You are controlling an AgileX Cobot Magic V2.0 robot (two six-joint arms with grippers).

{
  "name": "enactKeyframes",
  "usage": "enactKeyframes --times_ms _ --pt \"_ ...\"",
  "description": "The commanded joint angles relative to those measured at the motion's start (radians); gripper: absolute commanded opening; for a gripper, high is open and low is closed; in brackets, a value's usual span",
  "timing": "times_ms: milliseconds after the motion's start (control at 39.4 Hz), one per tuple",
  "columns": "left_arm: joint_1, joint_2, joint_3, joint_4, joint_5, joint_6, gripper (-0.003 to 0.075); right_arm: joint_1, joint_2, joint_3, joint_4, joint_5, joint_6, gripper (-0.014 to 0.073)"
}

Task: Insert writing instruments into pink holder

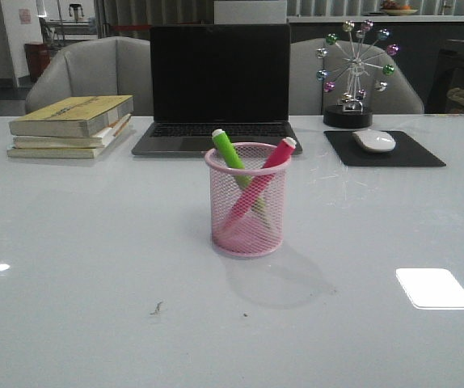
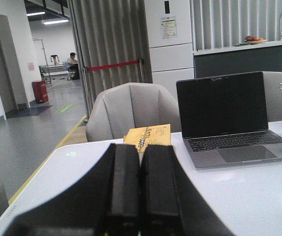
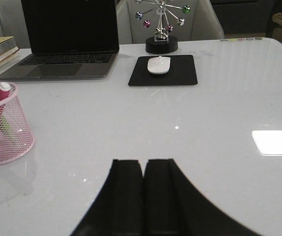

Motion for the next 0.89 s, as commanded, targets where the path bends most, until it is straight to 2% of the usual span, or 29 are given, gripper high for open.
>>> enactKeyframes --times_ms 0,254,406,457,863 --pt "0.024 -0.044 0.023 0.0 -0.088 -0.015 0.0092 -0.006 -0.02 0.002 -0.009 -0.09 0.001 0.0058" --pt "0.041 -0.053 0.12 -0.015 -0.116 -0.017 0.0092 -0.006 -0.02 0.002 -0.009 -0.089 0.001 0.0058" --pt "0.041 -0.053 0.204 -0.037 -0.19 -0.017 0.0092 -0.006 -0.02 0.002 -0.009 -0.09 0.001 0.0058" --pt "0.041 -0.053 0.2 -0.037 -0.149 -0.017 0.0092 -0.006 -0.02 0.002 -0.009 -0.09 0.001 0.0058" --pt "0.041 -0.053 0.2 -0.037 -0.15 -0.017 0.0092 -0.006 -0.02 0.002 -0.009 -0.09 0.001 0.0058"
